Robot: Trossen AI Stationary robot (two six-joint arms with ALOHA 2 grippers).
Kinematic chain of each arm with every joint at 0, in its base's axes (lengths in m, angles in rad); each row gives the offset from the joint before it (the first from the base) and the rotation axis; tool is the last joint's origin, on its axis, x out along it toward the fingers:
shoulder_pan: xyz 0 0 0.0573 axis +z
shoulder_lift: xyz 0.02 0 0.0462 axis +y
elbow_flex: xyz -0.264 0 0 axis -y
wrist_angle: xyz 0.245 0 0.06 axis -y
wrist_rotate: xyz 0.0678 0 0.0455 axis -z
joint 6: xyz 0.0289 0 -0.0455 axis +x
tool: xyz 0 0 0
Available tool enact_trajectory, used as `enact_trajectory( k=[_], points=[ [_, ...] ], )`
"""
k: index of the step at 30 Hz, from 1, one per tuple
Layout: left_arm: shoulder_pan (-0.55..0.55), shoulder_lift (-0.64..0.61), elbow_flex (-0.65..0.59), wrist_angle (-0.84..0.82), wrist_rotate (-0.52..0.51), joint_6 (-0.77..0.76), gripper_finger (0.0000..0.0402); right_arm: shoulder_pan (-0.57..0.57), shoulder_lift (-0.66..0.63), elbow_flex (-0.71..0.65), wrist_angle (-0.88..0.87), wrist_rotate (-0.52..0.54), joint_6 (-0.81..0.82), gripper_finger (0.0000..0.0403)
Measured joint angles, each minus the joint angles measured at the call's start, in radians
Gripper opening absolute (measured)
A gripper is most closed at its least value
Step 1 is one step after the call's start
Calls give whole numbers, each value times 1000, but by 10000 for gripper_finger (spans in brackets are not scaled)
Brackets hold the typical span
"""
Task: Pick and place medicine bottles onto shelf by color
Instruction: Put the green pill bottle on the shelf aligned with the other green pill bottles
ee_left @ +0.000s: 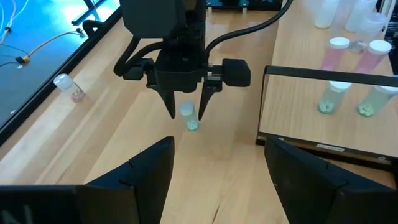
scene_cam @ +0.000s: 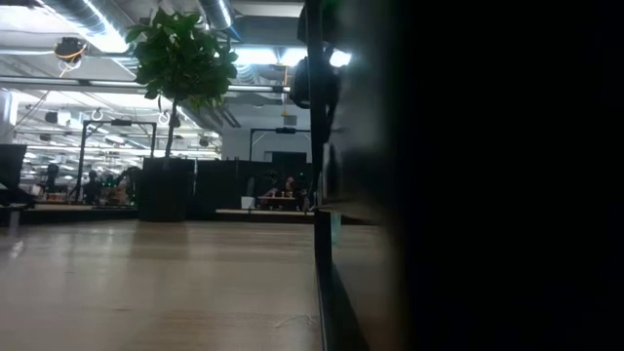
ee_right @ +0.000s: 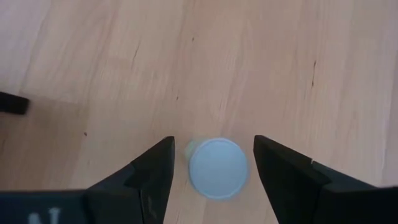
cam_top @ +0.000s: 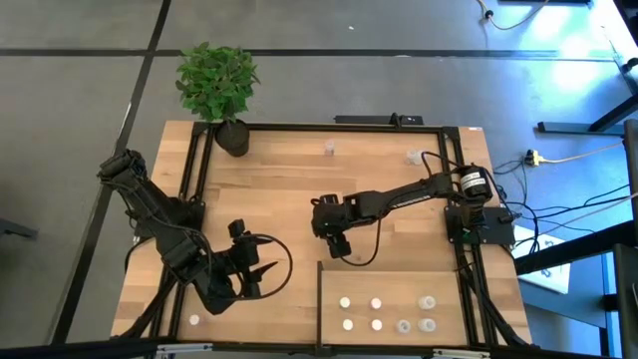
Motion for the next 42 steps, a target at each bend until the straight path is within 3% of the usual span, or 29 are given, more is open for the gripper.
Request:
enact_trajectory(
  k=[16,24,38,42],
  points=[
    [0,0,0,1,52,-2,245,0,0,0,0,-1,82,118],
    [-1,0,0,0,52,1,244,16,0,36,-32,2,128,124],
    [-7,0,0,-22,53,9,243,66,0,246,-356,8,205,121],
    [-7,0,0,-26,53,33,245,80,0,322,-495,90,212,122]
  ],
)
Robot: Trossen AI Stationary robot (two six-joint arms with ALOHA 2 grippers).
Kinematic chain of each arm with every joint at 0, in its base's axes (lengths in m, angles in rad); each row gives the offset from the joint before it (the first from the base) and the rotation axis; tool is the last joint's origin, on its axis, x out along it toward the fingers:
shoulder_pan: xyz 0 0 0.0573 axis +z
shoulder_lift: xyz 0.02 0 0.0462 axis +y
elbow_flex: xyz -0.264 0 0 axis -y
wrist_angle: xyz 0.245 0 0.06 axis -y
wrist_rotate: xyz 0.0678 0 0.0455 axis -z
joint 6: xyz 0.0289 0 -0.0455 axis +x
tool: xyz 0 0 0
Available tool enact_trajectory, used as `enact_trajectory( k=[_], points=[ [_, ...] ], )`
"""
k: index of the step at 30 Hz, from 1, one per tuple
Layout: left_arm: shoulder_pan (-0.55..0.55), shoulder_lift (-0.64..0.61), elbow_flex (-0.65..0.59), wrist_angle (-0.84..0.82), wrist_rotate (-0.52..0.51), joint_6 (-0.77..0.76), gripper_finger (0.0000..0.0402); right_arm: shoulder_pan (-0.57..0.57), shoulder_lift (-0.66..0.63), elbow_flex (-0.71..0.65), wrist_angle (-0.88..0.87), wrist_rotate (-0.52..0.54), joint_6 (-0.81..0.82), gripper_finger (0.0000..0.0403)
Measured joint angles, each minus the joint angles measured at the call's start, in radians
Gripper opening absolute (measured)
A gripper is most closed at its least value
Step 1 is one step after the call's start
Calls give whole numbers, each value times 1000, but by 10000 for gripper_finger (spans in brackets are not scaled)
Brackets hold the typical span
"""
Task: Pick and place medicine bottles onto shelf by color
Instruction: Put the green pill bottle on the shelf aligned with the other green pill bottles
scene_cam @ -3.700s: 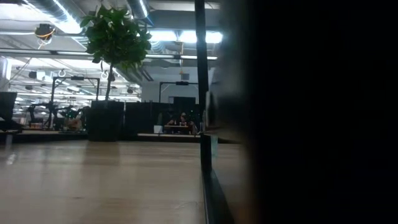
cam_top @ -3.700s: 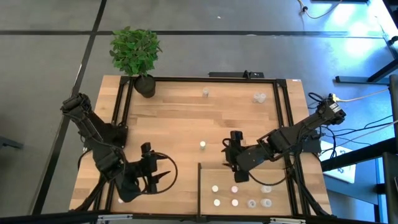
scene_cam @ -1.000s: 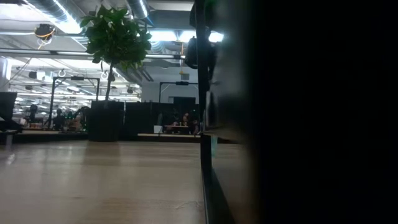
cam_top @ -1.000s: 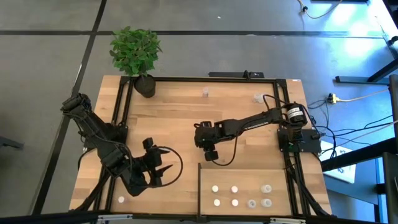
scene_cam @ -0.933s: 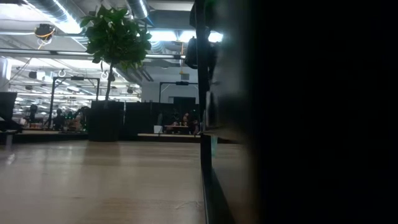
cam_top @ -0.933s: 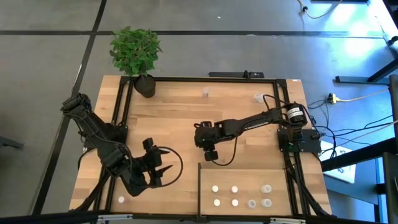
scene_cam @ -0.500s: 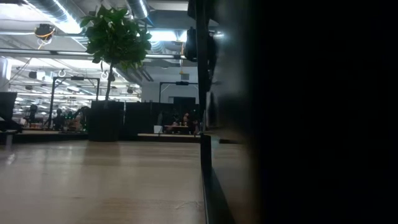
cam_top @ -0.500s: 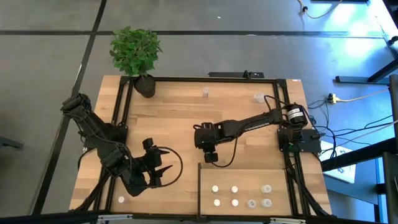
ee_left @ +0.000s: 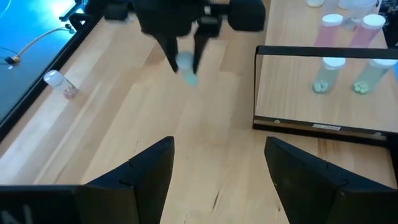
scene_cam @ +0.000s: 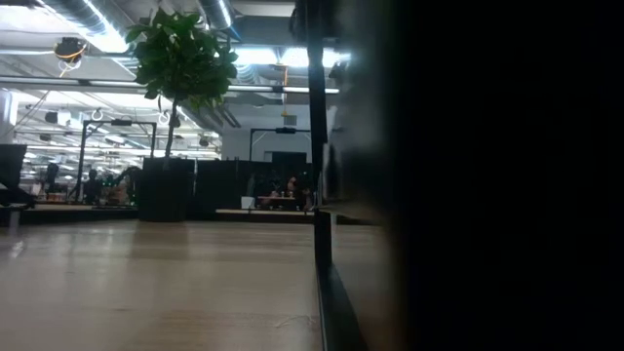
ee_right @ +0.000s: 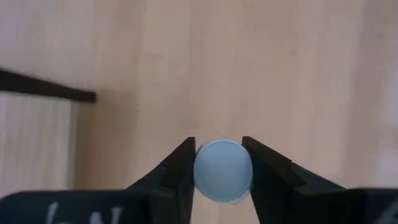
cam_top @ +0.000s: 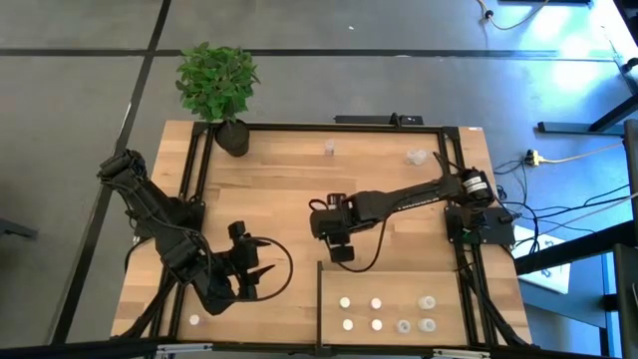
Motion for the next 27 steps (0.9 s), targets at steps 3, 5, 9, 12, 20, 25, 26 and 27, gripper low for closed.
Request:
enact_trajectory(
  k=[3,5,9,12,20,25,26,27],
  points=[
    [0,0,0,-1,0,17,243,7,0,67,-121,87,38,122],
    [0,0,0,-2,0,28,243,7,0,108,-193,129,78,122],
    [0,0,0,-7,0,30,245,6,0,167,-285,158,113,122],
    [0,0,0,-8,0,30,245,12,-1,191,-312,158,124,122],
    [0,0,0,-20,0,29,245,19,-1,192,-528,154,190,122],
    [1,0,0,-35,-1,29,243,20,-35,191,-631,168,264,122],
    [1,0,0,-35,-1,29,243,23,-47,191,-636,169,274,122],
    [2,0,0,-35,-3,28,244,27,-63,186,-631,174,281,122]
  ],
)
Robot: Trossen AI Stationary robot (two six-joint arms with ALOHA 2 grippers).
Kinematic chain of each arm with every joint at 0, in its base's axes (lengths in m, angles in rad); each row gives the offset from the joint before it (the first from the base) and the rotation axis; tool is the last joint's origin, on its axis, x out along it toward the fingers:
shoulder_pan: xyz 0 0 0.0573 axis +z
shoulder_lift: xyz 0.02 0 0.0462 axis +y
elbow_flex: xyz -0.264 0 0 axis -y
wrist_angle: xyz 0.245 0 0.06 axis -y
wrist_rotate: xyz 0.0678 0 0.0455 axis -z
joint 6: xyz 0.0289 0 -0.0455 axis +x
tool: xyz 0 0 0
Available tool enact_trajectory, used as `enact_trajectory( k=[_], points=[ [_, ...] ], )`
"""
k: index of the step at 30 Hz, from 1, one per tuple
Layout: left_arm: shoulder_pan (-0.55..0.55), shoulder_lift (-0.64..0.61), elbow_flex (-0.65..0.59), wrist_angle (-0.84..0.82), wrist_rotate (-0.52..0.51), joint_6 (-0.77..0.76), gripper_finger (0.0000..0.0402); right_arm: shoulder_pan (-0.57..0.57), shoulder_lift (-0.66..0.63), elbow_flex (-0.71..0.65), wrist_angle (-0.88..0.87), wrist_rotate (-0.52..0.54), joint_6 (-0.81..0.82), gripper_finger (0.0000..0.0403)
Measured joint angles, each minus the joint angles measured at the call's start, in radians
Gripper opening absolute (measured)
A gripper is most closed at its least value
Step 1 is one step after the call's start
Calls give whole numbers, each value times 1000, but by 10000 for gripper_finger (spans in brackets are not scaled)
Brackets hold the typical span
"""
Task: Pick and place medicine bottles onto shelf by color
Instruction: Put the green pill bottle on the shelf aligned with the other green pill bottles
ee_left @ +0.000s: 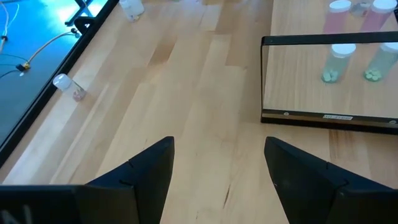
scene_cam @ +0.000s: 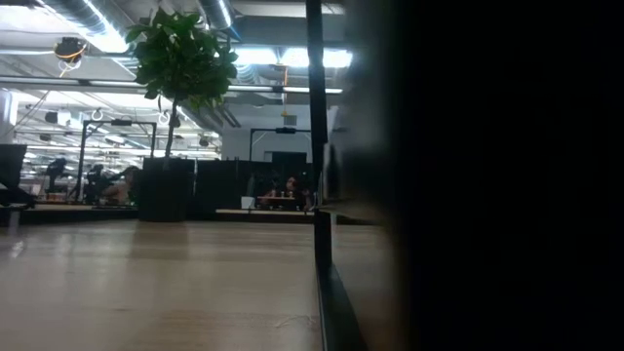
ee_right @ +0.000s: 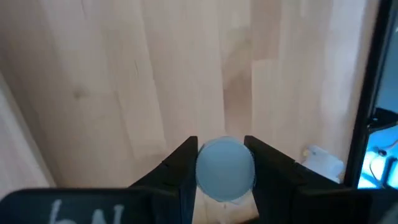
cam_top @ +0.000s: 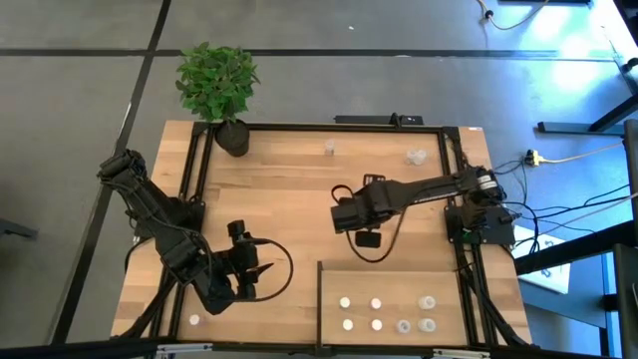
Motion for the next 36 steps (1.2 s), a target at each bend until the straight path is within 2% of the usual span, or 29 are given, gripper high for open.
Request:
enact_trajectory(
  k=[4,9,11,16,20,26,29,36],
  points=[
    [0,0,0,0,-1,-1,245,16,-80,-29,0,11,22,122],
    [0,0,0,0,-1,-2,244,59,-209,-102,22,98,138,123],
    [0,0,0,0,-1,-3,245,88,-259,-143,82,100,168,123],
    [0,0,0,1,-2,-2,243,171,-352,-266,373,85,160,123],
    [2,0,0,1,-5,-2,245,200,-363,-372,553,34,134,123],
    [2,0,0,1,-7,0,245,207,-350,-502,804,-97,134,123],
    [2,0,0,1,-7,0,243,221,-350,-560,926,-106,129,123],
    [2,0,0,1,-6,0,245,260,-340,-648,1042,-108,129,123]
  ],
)
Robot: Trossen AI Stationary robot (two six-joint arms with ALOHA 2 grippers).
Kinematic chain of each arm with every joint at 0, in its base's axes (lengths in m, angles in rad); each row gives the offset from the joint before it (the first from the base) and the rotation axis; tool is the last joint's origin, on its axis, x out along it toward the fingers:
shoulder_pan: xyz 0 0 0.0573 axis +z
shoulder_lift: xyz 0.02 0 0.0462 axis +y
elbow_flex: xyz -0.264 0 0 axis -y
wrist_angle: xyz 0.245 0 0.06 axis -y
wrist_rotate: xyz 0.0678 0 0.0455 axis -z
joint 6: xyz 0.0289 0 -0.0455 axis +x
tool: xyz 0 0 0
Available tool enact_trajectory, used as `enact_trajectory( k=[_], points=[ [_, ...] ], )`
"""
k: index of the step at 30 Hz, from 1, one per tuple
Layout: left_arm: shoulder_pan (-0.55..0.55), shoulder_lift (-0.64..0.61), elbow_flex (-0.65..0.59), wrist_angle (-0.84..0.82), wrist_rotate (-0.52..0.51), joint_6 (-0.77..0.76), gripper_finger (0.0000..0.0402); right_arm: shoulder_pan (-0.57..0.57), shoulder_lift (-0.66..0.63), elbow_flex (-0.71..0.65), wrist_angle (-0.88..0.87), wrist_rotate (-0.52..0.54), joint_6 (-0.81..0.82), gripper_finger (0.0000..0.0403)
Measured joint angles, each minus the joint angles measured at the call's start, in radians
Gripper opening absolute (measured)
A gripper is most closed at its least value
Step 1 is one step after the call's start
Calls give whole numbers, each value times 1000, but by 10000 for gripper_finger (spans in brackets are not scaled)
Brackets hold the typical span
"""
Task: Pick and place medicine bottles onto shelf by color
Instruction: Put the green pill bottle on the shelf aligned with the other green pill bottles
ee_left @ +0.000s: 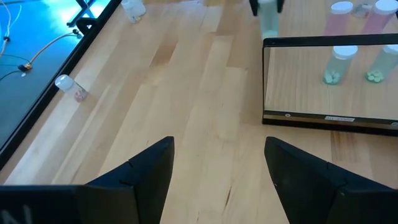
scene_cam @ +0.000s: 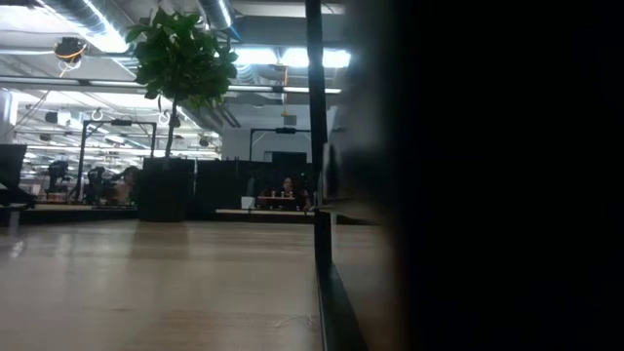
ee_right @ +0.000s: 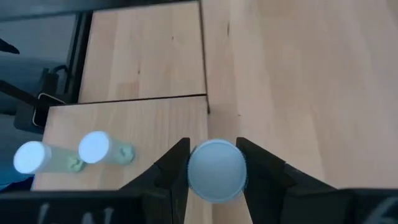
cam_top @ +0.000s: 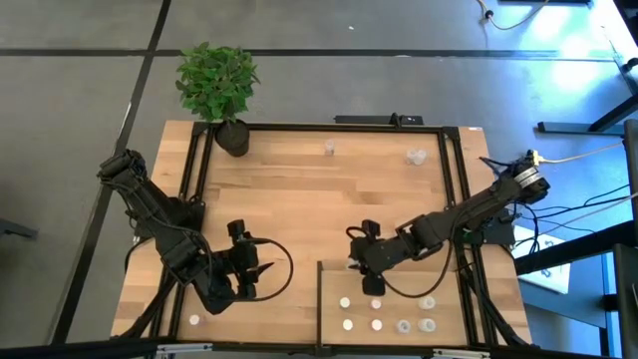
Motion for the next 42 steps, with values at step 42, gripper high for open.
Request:
enact_trajectory(
  k=[42],
  points=[
    [-8,0,0,200,278,315,244,31,198,1,122,-89,-25,123]
  ],
)
